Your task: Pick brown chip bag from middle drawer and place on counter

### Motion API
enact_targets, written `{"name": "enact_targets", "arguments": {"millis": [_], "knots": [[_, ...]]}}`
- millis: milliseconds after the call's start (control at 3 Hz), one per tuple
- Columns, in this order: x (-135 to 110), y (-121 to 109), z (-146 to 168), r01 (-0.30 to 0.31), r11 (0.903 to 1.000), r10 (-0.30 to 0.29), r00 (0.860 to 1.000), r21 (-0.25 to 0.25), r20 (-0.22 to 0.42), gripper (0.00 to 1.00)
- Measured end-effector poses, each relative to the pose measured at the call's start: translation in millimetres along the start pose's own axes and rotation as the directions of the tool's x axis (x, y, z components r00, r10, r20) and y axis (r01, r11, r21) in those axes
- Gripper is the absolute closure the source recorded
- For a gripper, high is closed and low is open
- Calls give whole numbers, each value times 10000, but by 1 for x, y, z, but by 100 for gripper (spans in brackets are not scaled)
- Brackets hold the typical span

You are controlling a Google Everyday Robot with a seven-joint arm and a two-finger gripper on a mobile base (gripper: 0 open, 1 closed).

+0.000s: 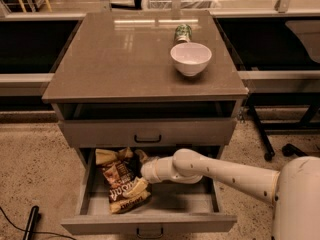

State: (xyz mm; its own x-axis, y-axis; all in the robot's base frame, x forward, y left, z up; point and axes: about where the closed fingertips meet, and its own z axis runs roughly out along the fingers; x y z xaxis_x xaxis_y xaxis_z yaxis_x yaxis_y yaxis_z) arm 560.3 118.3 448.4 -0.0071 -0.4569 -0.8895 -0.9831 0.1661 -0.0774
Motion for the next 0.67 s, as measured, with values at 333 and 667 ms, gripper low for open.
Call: {"name": "enact_targets", "arguments": {"millis": [333,667], "knots": [[-5,8,7,-140,9999,141,9998,45,-101,14],[-1,6,10,312,9969,-265,9975,723,-651,33]]}}
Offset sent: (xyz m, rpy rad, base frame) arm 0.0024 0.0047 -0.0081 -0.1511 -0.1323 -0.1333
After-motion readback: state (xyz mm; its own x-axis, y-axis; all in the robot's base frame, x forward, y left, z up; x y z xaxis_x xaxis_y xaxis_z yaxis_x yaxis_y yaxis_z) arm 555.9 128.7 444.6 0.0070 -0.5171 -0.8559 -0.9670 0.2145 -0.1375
